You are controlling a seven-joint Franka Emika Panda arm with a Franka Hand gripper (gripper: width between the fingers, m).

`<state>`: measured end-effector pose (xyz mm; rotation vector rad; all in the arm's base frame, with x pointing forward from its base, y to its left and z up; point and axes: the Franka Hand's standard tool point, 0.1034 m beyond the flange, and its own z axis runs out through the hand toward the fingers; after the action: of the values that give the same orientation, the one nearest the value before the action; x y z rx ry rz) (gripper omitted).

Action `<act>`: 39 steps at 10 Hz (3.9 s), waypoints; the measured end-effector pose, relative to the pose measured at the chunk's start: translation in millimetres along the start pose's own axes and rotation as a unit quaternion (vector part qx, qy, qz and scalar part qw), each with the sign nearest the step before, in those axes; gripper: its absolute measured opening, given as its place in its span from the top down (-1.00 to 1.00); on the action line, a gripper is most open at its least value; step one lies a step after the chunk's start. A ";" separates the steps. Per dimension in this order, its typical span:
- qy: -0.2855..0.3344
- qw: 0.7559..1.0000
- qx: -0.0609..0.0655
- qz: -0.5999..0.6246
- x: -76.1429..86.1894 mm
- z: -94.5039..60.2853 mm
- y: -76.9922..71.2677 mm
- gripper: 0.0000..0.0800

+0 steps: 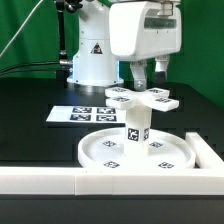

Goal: Assemble round table

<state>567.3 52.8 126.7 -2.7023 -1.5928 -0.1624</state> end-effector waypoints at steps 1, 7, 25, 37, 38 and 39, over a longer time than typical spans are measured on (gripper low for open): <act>-0.001 1.000 0.000 -0.015 -0.3 0.0 0.2 -0.62; -0.009 0.966 -0.006 -0.260 -12.4 4.9 2.3 -0.62; -0.016 0.984 0.010 -0.175 -22.2 23.3 -4.5 -0.10; 0.001 0.912 -0.006 0.410 -20.5 23.3 -5.3 -0.11; 0.002 0.897 -0.005 0.443 -20.8 23.3 -5.1 -0.11; 0.003 0.886 -0.005 0.463 -20.7 23.3 -5.1 -0.11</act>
Offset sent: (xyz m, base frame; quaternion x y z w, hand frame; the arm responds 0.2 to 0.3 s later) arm -0.0010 0.0041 -0.0044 0.0272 0.0084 -0.2563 0.9662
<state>555.0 38.5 101.5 -3.0907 -0.1582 -0.1556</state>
